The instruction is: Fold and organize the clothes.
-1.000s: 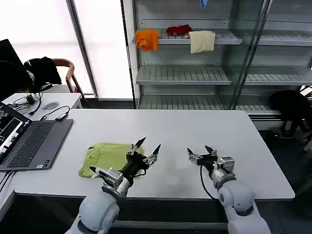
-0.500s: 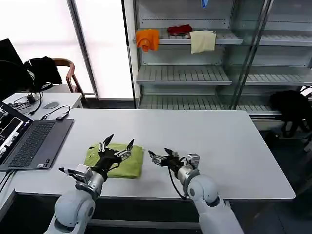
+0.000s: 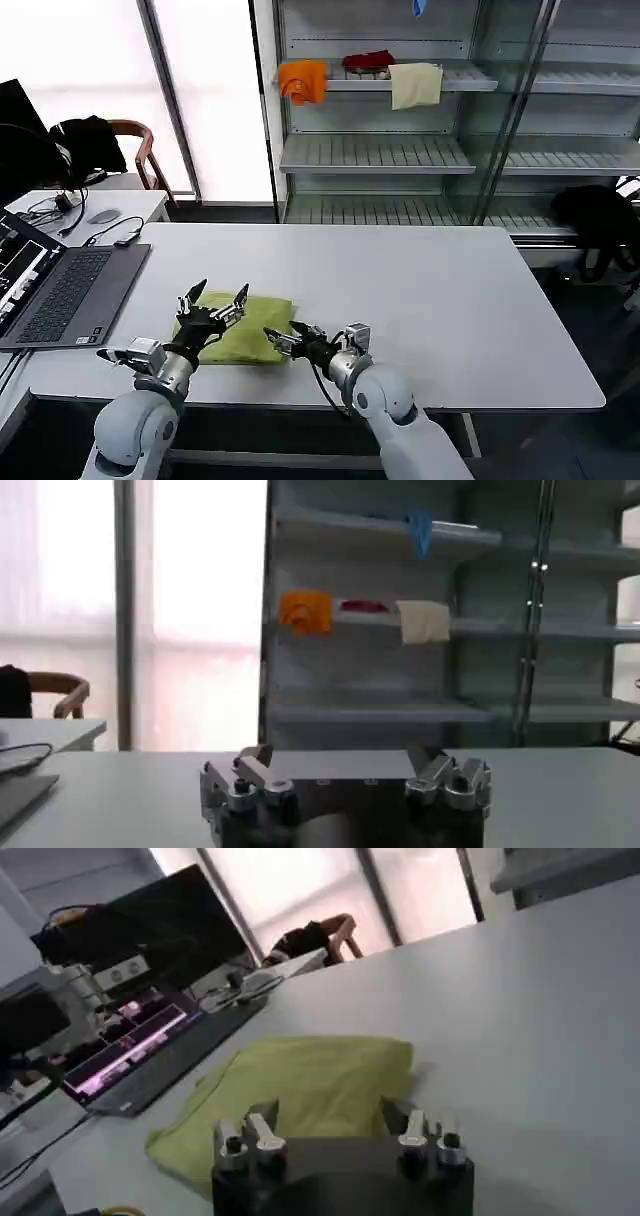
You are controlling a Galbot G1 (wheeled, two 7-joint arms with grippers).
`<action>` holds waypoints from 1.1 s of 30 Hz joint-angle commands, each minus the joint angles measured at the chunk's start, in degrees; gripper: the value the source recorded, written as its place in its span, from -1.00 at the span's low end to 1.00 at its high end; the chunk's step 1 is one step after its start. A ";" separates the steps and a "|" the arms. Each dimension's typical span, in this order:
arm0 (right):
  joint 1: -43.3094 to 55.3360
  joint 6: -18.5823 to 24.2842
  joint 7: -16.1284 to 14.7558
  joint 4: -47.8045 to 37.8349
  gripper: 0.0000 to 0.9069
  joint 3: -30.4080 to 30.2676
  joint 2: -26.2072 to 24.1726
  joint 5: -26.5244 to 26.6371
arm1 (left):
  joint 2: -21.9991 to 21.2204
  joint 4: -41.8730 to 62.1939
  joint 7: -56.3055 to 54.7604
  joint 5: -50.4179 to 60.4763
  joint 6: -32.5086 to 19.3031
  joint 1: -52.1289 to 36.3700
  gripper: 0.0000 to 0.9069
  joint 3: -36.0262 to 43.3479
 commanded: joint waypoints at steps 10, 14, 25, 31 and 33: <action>-0.44 0.08 2.60 -1.15 -1.00 -1.02 1.73 -9.08 | -0.15 1.20 -0.68 -1.09 -0.23 0.67 1.00 -2.22; -0.88 0.11 2.67 -0.92 -1.00 0.04 2.32 -11.22 | -0.27 1.51 -0.95 -1.06 -0.31 0.65 1.00 -2.19; -0.87 0.07 3.83 2.25 -1.00 3.31 -1.19 -12.38 | -0.38 1.55 -1.51 -0.75 -0.46 0.72 1.00 -2.20; -2.54 0.00 2.69 6.73 -1.00 6.86 -6.83 -11.13 | -0.58 1.57 -1.64 0.06 -0.44 0.59 1.00 -1.81; -3.31 0.00 2.36 7.73 -1.00 8.26 -9.29 -10.15 | -0.65 1.63 -1.60 0.24 -0.40 0.46 1.00 -1.58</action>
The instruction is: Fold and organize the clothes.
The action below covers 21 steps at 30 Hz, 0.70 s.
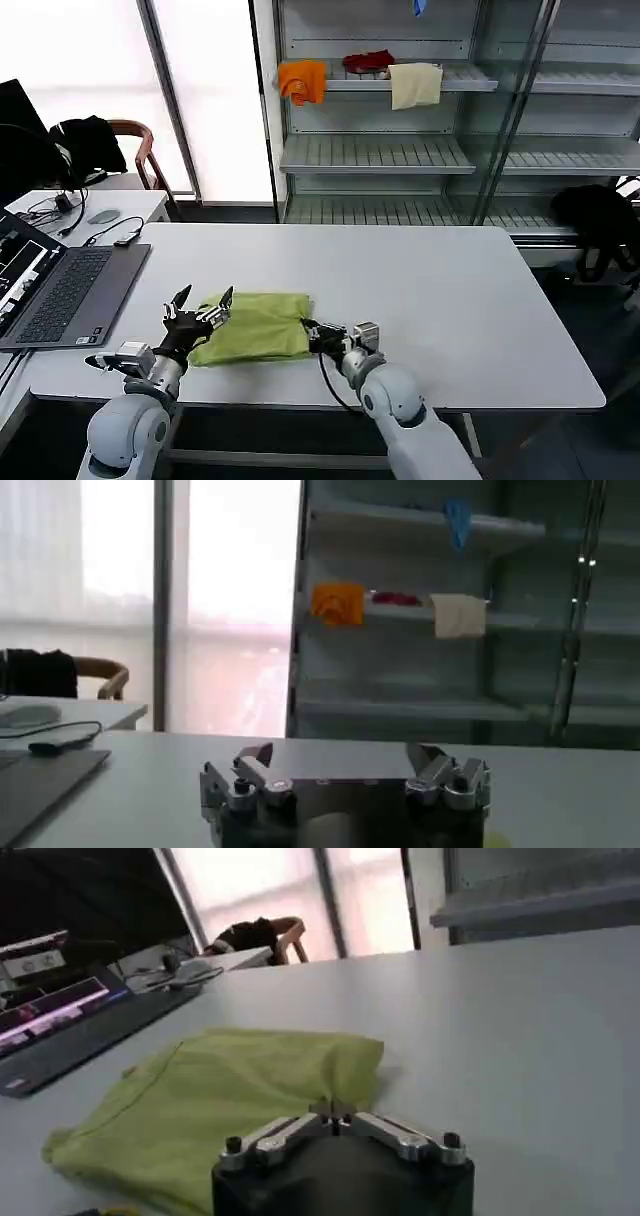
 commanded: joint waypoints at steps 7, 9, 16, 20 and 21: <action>-4.42 0.00 -1.74 8.01 -1.00 8.33 -14.90 4.19 | -0.76 0.41 0.04 1.56 0.29 -0.78 1.00 1.44; -5.74 0.00 -2.10 9.00 -1.00 9.00 -16.28 4.66 | -0.88 0.45 0.04 1.89 0.35 -0.83 1.00 1.69; -8.78 0.12 -3.64 11.25 -1.00 10.41 -18.29 4.62 | -0.73 -0.28 0.33 2.09 0.78 -0.47 1.00 1.76; -9.46 0.29 -3.05 12.29 1.00 9.97 -17.02 -0.17 | -0.78 -0.87 0.34 1.91 1.33 -0.39 1.00 1.61; -9.79 1.14 -3.15 12.49 1.00 9.89 -16.85 -2.33 | -0.78 -0.98 0.31 1.84 1.38 -0.35 1.00 1.57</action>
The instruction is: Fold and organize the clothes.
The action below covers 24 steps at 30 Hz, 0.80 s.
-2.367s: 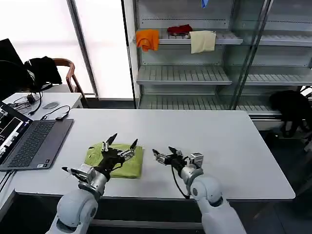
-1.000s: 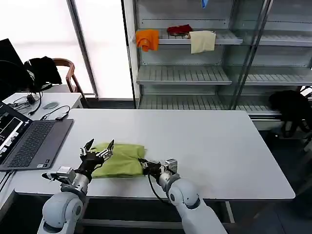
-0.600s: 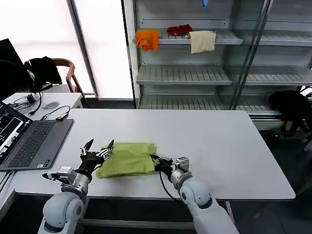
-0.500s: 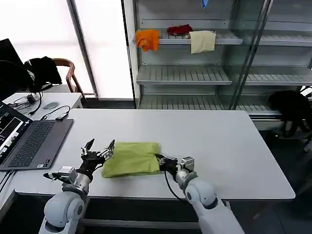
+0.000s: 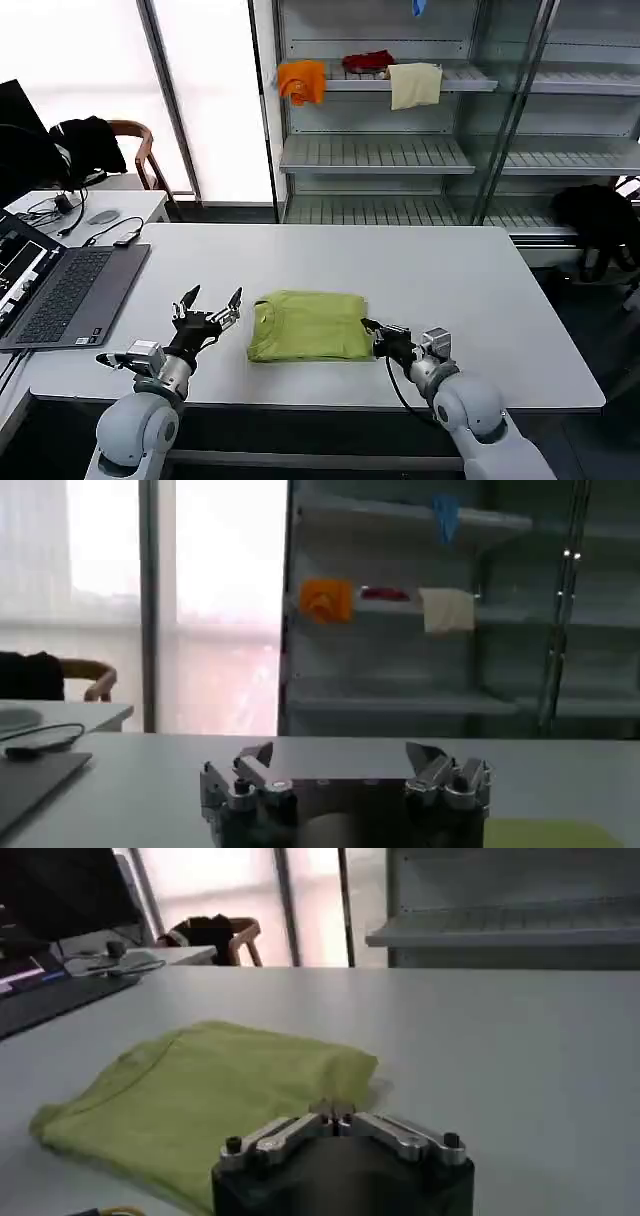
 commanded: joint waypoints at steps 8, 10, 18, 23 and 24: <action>-6.41 10.56 3.46 6.62 1.00 4.43 -5.29 -11.39 | 0.81 -1.09 0.06 -3.57 -1.29 0.52 1.00 -1.50; -7.43 13.58 3.77 6.58 1.00 7.60 -6.77 -13.47 | 1.03 -0.80 0.01 -4.40 -1.65 0.57 1.00 -2.19; -7.96 16.15 5.32 -0.32 1.00 20.91 -12.61 -9.24 | 1.99 2.09 0.39 -5.88 -3.62 0.67 1.00 -4.78; -5.96 14.63 5.56 -4.27 1.00 22.64 -15.14 -5.17 | 2.17 2.37 1.65 -5.86 -4.54 0.97 1.00 -5.08; -5.97 15.16 5.06 -4.73 1.00 22.60 -16.09 -5.39 | 2.12 2.42 1.87 -5.72 -4.92 1.12 1.00 -5.05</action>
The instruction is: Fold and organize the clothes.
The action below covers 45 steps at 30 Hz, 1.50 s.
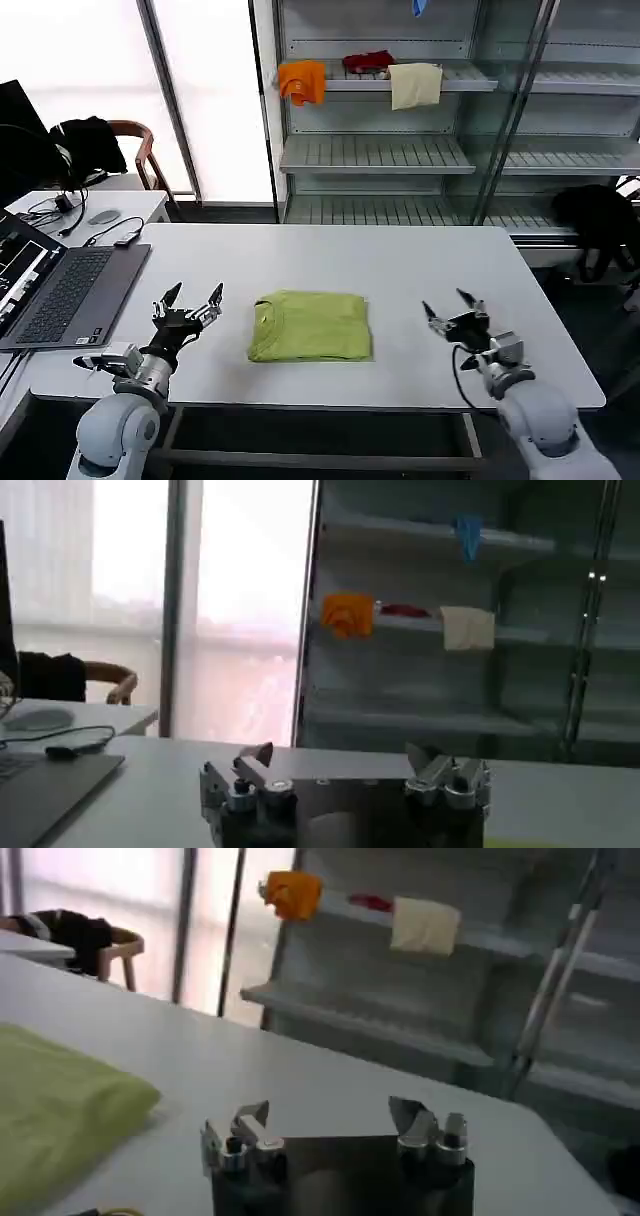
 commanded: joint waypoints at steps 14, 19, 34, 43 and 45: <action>0.27 0.72 1.22 -4.04 1.00 7.85 -2.80 0.25 | -0.27 -0.12 -1.12 -4.64 -3.51 2.54 1.00 -0.86; -0.11 0.55 0.70 -2.90 1.00 7.03 -1.35 -1.35 | -0.40 -1.42 -3.33 -7.36 -4.81 3.28 1.00 -0.45; 0.39 -4.90 -0.84 2.95 1.00 5.85 4.61 0.56 | -0.65 0.67 -4.05 -5.87 -7.53 3.64 1.00 0.51; 0.37 -6.52 -0.66 4.75 1.00 5.55 6.42 0.56 | -0.52 1.67 -4.14 -5.01 -8.04 2.94 1.00 0.53; 0.32 -7.30 -0.67 5.55 1.00 5.82 6.53 1.02 | -0.53 1.48 -4.25 -3.72 -8.05 2.98 1.00 0.67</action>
